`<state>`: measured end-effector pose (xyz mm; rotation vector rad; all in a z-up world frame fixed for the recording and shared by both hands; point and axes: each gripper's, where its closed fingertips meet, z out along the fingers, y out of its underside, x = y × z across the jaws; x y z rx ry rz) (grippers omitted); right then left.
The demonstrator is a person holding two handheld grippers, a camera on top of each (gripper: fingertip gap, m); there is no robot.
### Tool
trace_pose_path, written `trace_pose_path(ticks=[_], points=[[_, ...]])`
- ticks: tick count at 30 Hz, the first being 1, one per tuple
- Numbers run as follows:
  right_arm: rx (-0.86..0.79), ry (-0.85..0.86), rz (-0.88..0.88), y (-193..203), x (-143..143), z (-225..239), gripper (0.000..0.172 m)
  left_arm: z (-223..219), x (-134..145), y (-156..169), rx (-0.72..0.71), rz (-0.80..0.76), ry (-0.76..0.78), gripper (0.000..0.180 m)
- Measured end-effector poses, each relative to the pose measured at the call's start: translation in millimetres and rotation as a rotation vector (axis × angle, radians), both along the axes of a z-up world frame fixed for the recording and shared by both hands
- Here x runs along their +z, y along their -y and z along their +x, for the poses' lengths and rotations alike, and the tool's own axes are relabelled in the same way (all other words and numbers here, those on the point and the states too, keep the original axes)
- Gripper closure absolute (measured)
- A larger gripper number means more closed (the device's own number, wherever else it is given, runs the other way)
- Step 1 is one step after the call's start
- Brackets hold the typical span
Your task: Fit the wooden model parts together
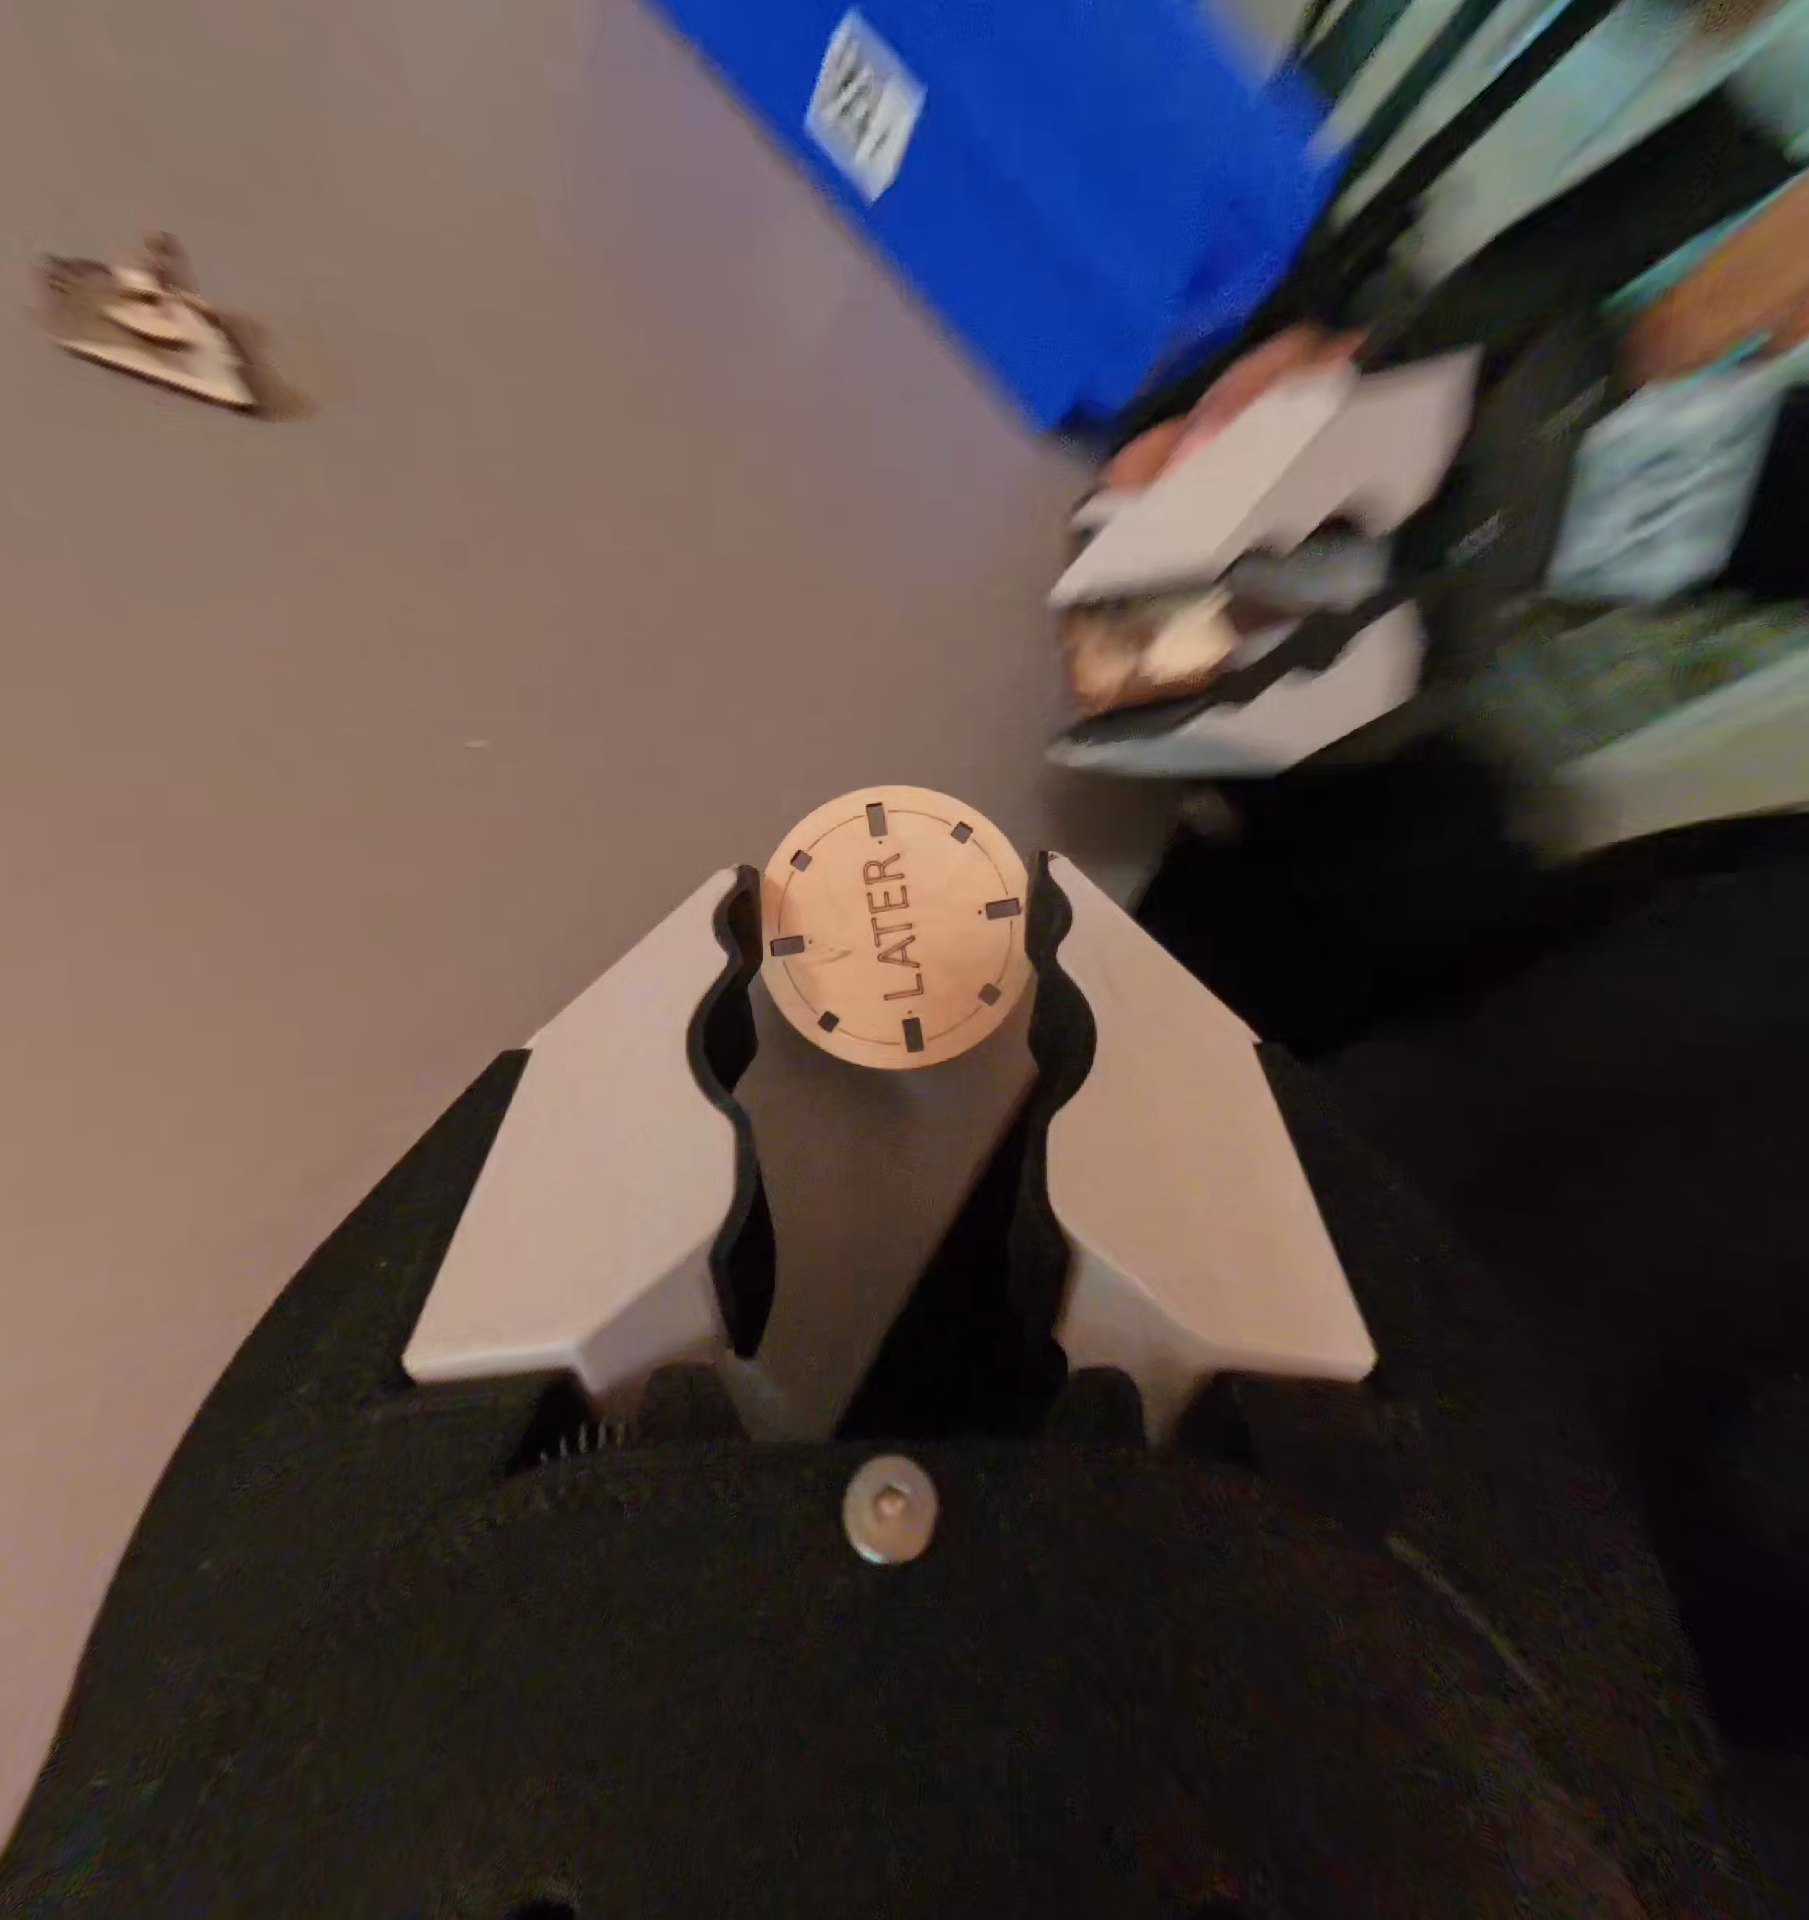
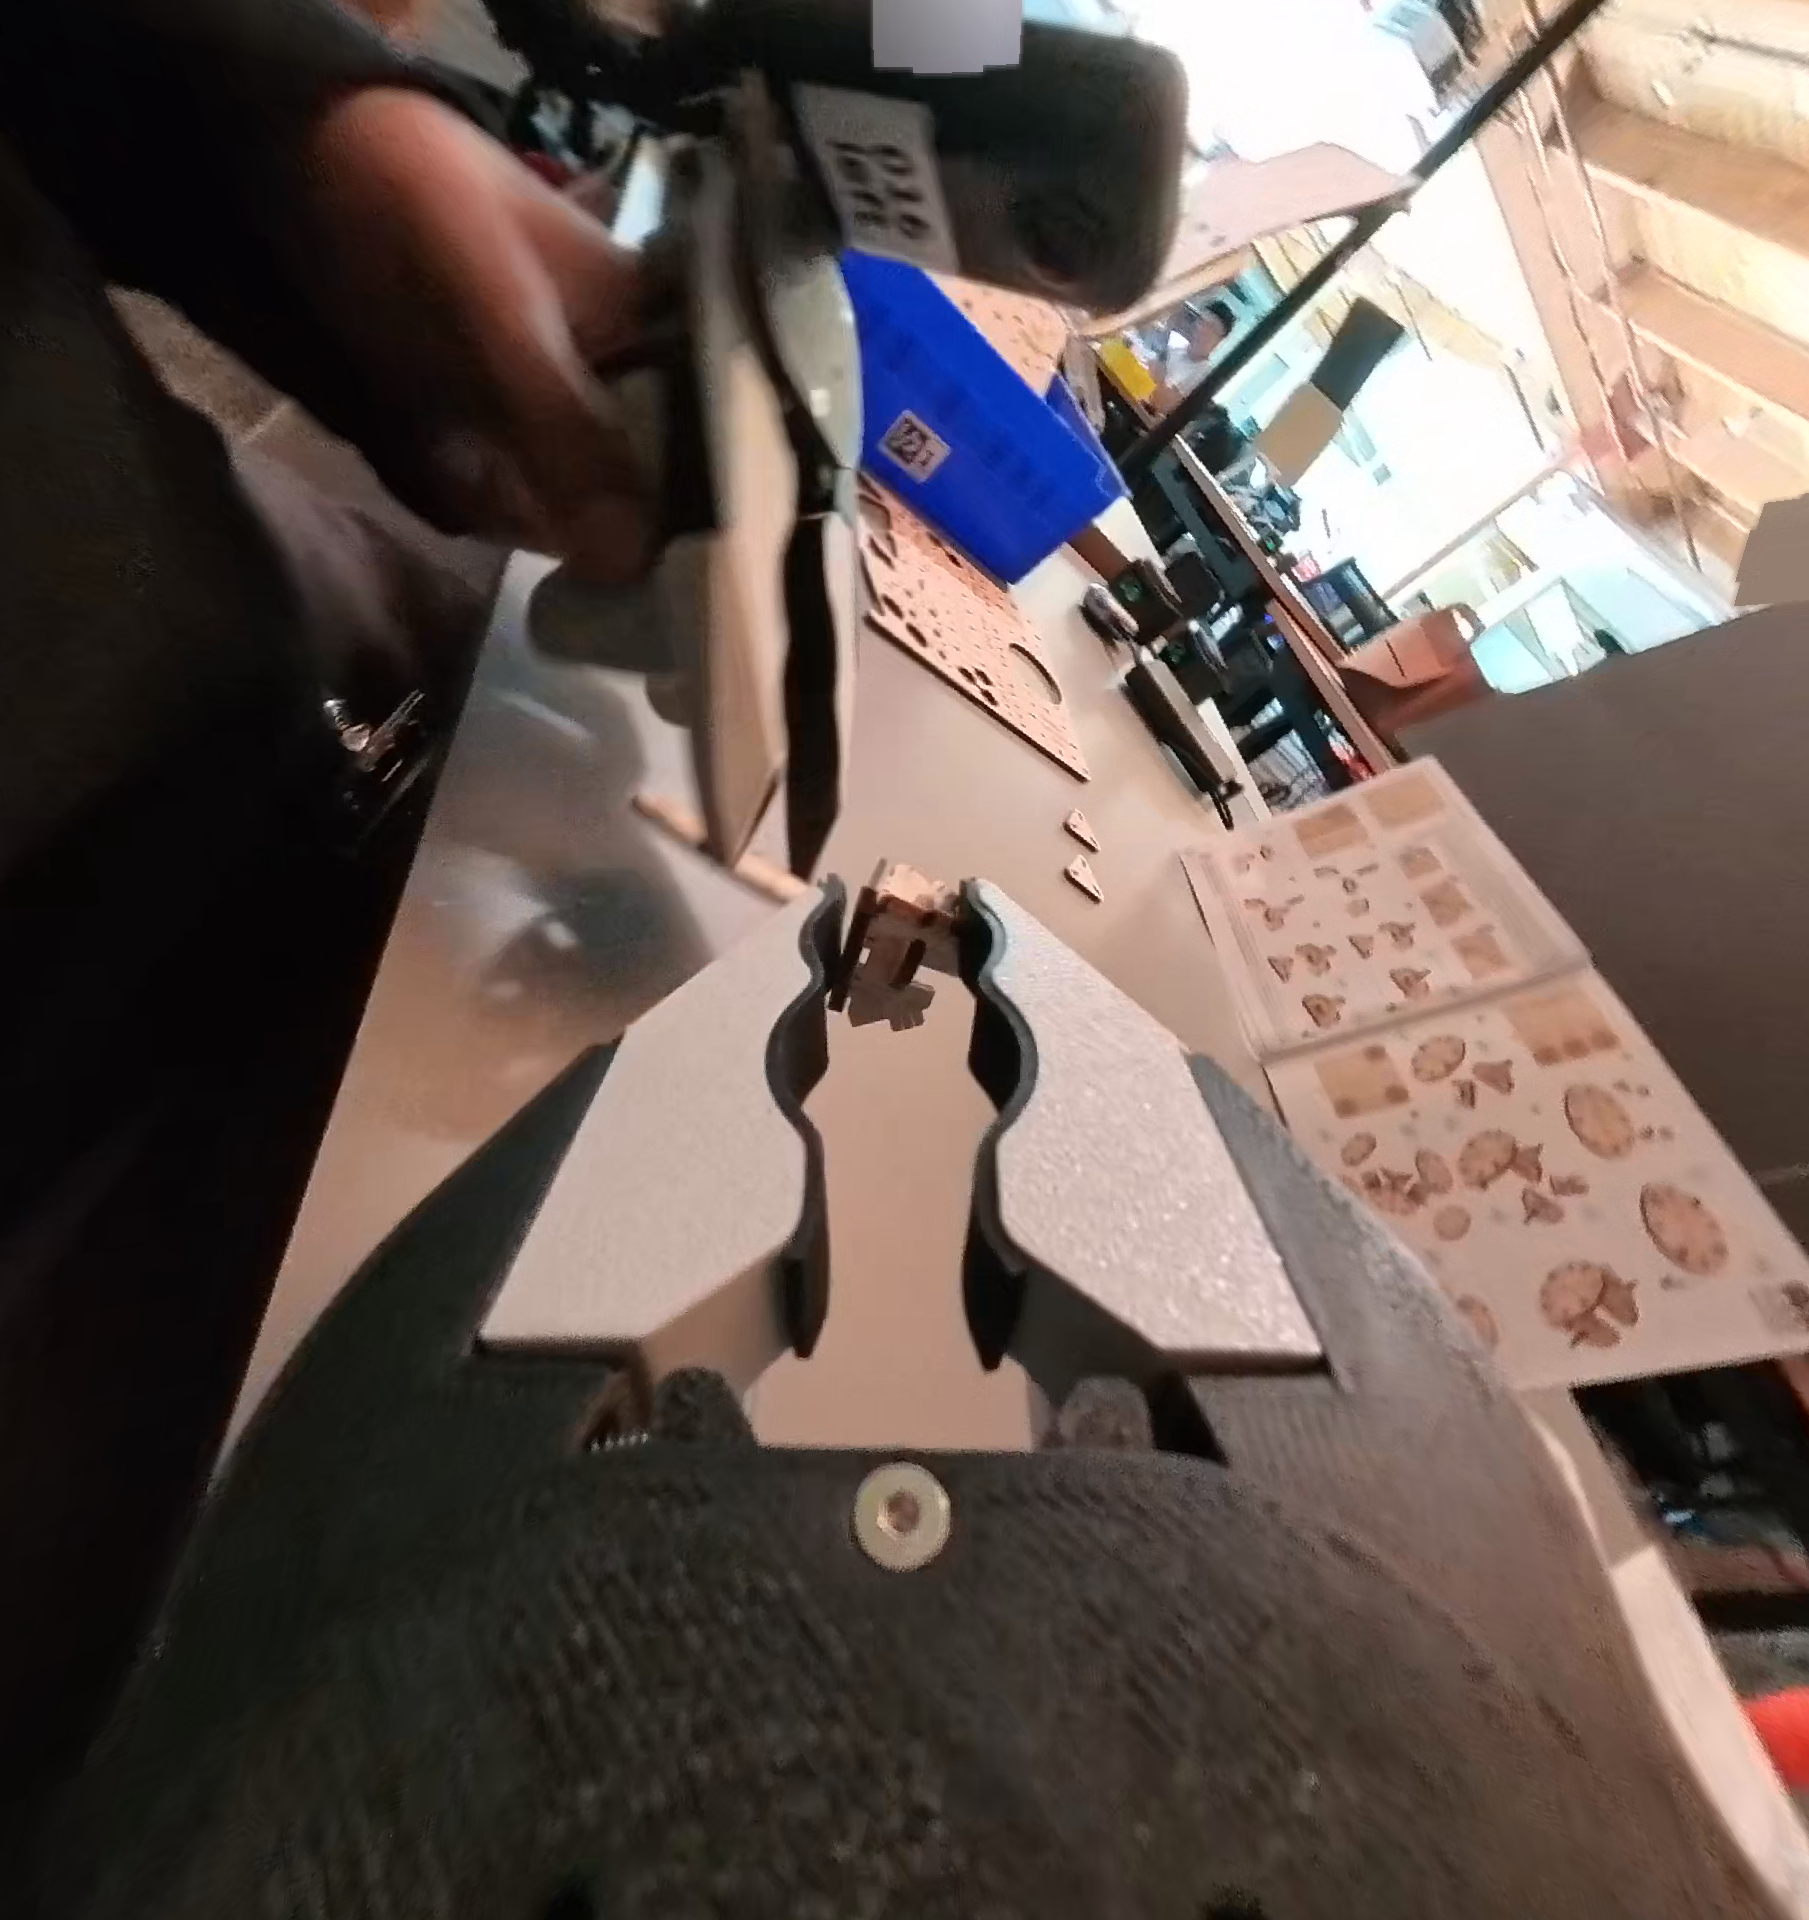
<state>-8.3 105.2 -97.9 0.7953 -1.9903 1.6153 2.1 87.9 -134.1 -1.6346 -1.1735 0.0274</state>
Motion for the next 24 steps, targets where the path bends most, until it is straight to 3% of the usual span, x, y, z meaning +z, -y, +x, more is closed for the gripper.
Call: trace_pose_path(ticks=[3, 8, 24], points=[[0.080, -0.051, 0.035, 3, -6, 11, 0.152, 13, 30, -2, -0.117, 0.441, 0.134, 0.128], [0.229, -0.029, 0.074, 8, -11, 32, 0.152, 25, 36, -6, -0.202, 0.714, 0.240, 0.127], [0.248, 0.066, 0.060, 22, 1, 30, 0.151, 23, 42, -3, -0.236, 0.867, 0.298, 0.126]])
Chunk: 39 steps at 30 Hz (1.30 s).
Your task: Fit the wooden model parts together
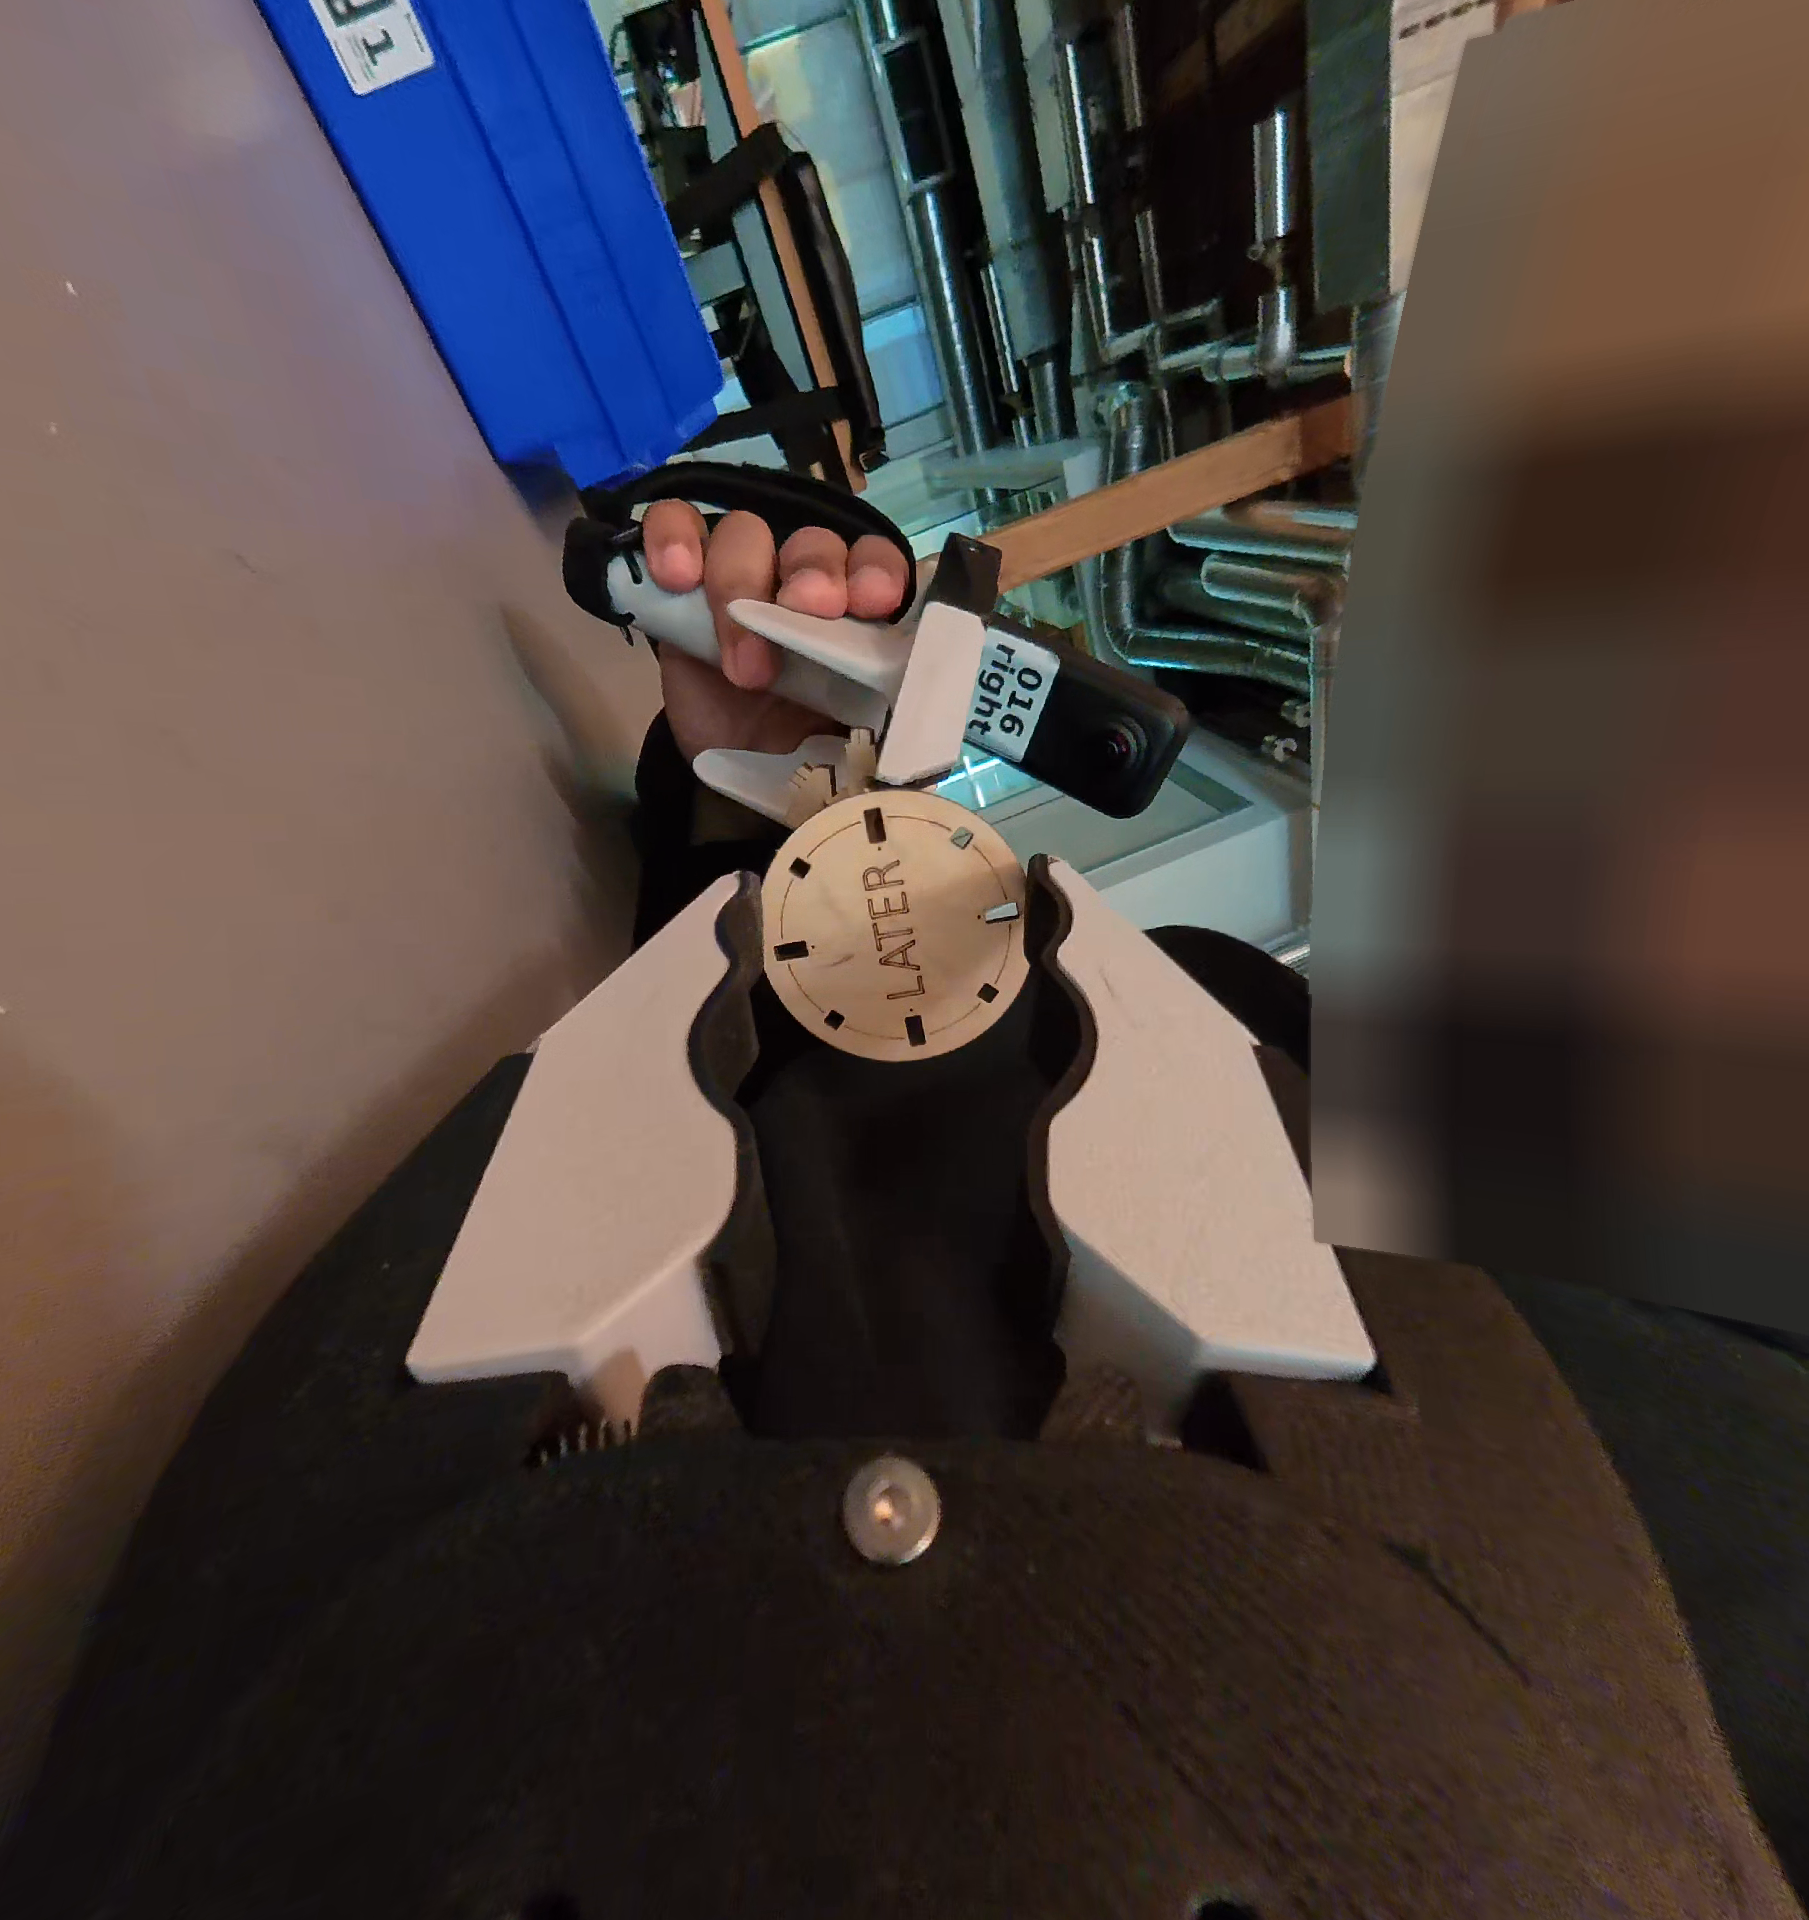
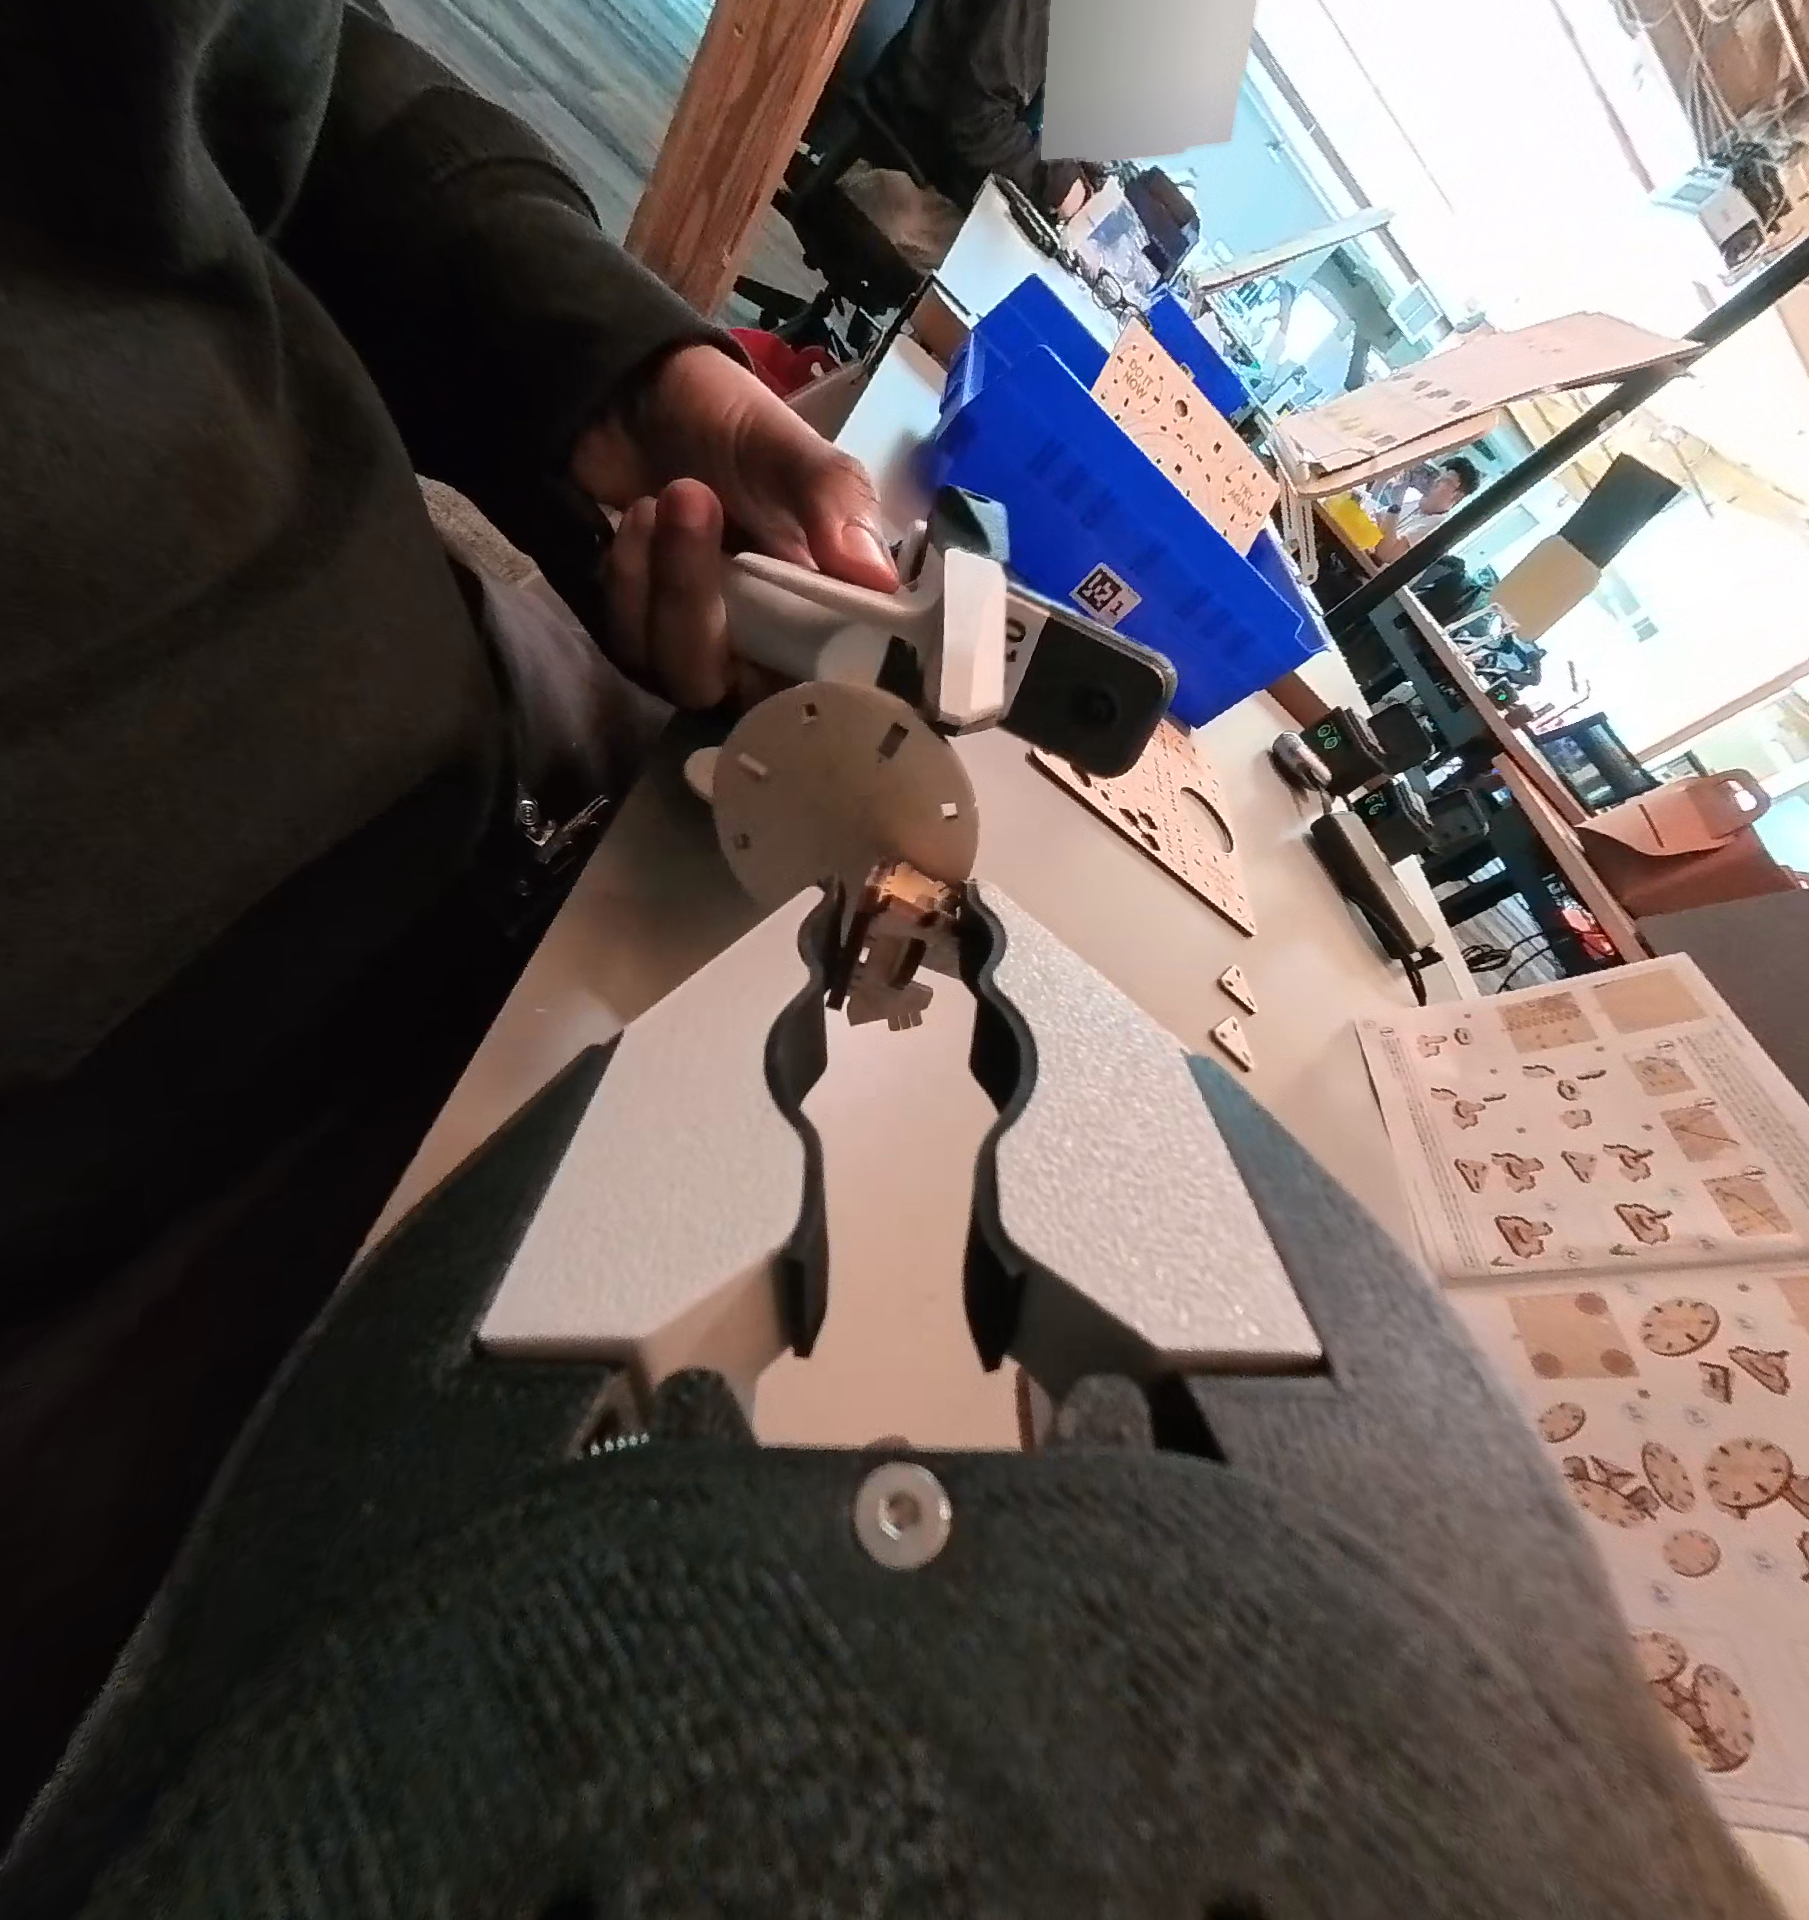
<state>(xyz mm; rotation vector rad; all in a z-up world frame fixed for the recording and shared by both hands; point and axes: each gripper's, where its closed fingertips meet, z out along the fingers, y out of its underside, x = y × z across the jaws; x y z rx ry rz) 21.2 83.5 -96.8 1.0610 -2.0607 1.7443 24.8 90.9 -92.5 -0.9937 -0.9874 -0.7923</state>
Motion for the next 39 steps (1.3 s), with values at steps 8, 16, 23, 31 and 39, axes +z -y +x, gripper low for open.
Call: trace_pose_path(ticks=[8, 16, 23, 31, 39], points=[[-0.015, 0.032, -0.005, -2, -3, -1, 0.151, -1, -2, -2, -0.002, -0.013, 0.006, 0.126], [-0.010, 0.112, 0.006, -4, -3, -1, 0.151, 0, -4, -6, -0.013, -0.034, 0.007, 0.127], [-0.106, 0.156, 0.032, -17, -4, -20, 0.117, -4, -13, -1, 0.036, -0.143, -0.008, 0.128], [-0.196, 0.211, 0.210, -45, -41, -34, 0.112, -5, -25, -8, 0.040, -0.287, -0.022, 0.128], [-0.226, 0.139, 0.373, -43, -70, -29, 0.120, -10, -39, -9, 0.077, -0.413, -0.032, 0.128]])
